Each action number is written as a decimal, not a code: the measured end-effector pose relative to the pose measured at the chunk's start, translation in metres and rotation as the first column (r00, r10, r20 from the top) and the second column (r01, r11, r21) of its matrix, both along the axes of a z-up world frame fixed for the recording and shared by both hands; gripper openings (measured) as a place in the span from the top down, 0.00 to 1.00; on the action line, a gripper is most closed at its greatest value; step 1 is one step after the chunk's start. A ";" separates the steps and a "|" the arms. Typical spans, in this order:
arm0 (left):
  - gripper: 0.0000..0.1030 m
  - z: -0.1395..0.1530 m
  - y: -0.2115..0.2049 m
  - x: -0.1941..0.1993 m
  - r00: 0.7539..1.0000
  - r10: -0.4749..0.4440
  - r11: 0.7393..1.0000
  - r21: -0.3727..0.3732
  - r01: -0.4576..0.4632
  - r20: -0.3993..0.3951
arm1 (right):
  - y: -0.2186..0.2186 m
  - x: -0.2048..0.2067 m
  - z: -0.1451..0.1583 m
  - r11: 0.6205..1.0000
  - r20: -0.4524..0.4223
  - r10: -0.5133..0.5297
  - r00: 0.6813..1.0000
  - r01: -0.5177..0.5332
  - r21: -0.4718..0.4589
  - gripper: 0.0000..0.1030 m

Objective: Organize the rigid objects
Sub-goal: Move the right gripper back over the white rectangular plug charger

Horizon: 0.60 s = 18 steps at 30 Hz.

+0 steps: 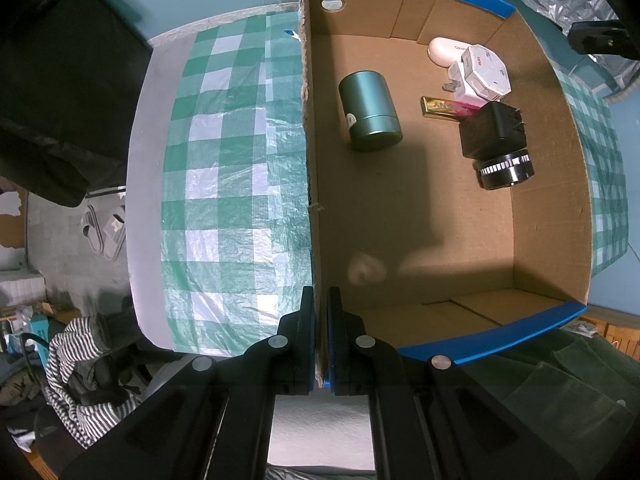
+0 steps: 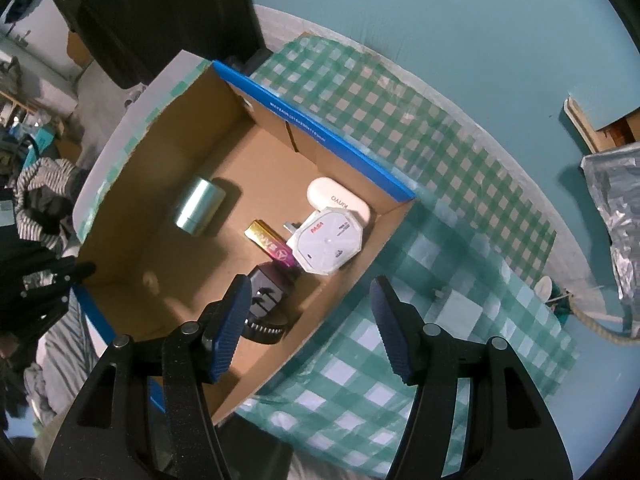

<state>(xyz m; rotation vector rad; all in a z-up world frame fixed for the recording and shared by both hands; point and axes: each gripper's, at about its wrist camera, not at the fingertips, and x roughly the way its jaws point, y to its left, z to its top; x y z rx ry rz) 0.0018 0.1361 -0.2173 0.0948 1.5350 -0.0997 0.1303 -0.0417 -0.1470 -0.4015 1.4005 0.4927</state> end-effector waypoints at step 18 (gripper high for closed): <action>0.96 0.003 0.000 0.000 1.000 0.004 1.000 0.000 -0.004 0.000 | -0.045 0.001 0.007 0.998 0.009 -0.064 0.998 0.064 -0.007 0.36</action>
